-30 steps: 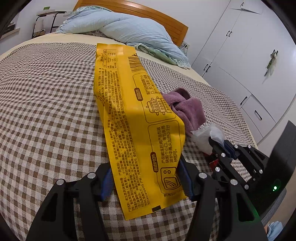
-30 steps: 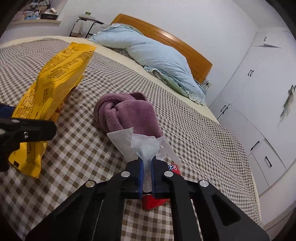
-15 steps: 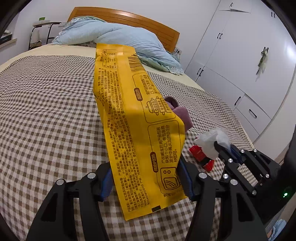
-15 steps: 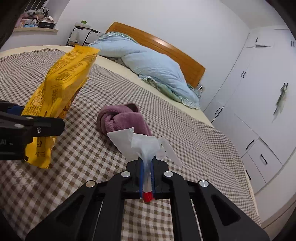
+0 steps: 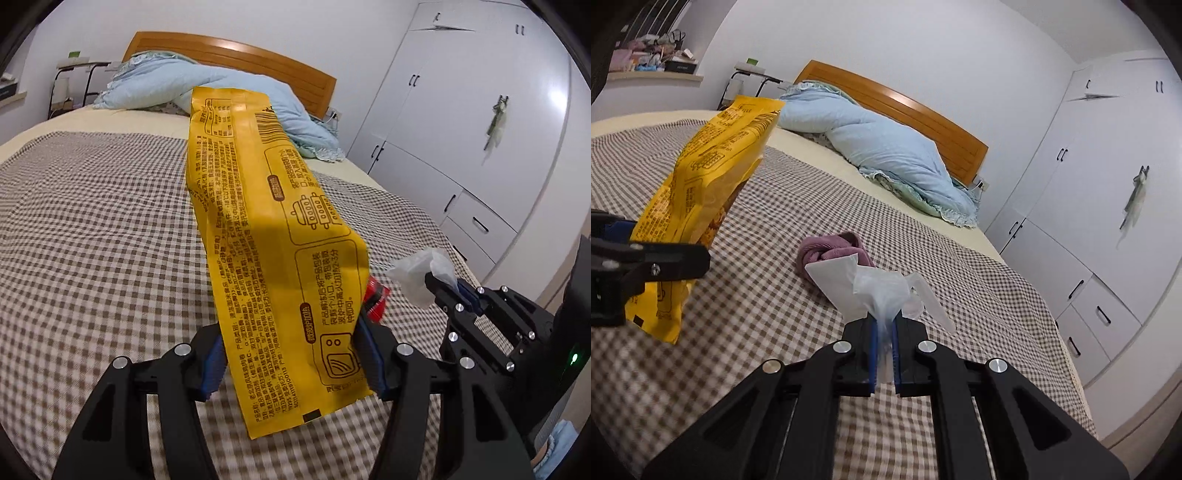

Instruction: Collect trash

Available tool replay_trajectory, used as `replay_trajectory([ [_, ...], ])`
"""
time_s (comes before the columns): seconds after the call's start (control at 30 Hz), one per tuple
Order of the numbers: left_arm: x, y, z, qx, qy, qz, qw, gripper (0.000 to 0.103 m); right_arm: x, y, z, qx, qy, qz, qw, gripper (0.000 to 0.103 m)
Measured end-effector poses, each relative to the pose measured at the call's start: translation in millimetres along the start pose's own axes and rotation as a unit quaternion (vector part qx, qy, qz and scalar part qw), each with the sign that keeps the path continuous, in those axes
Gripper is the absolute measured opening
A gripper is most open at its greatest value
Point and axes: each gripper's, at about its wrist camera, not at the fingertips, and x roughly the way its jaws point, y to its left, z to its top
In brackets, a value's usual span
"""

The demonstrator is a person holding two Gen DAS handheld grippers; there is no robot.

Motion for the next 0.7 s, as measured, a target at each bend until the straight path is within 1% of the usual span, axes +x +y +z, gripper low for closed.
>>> replay_trajectory([
  [0.13, -27.3, -0.4, -10.3, 0.011, -0.011, -0.005, 0.9999, 0.058, -17.6, 3.6, -1.5, 0.004, -0.004, -0.001, 1.0, 0.006],
  [0.3, -61.2, 5.0, -24.1, 0.008, -0.031, -0.013, 0.9994, 0.058, -39.6, 7.8, -5.5, 0.017, -0.011, 0.001, 1.0, 0.006],
  [0.53, -100.2, 9.8, -46.0, 0.019, -0.048, -0.034, 0.9981, 0.058, -73.4, 19.2, -14.7, 0.019, -0.022, -0.002, 1.0, 0.006],
  [0.7, -126.4, 2.3, -63.4, 0.051, -0.063, -0.041, 0.9959, 0.058, -98.7, 22.6, -21.0, 0.028, -0.035, -0.005, 0.999, 0.006],
])
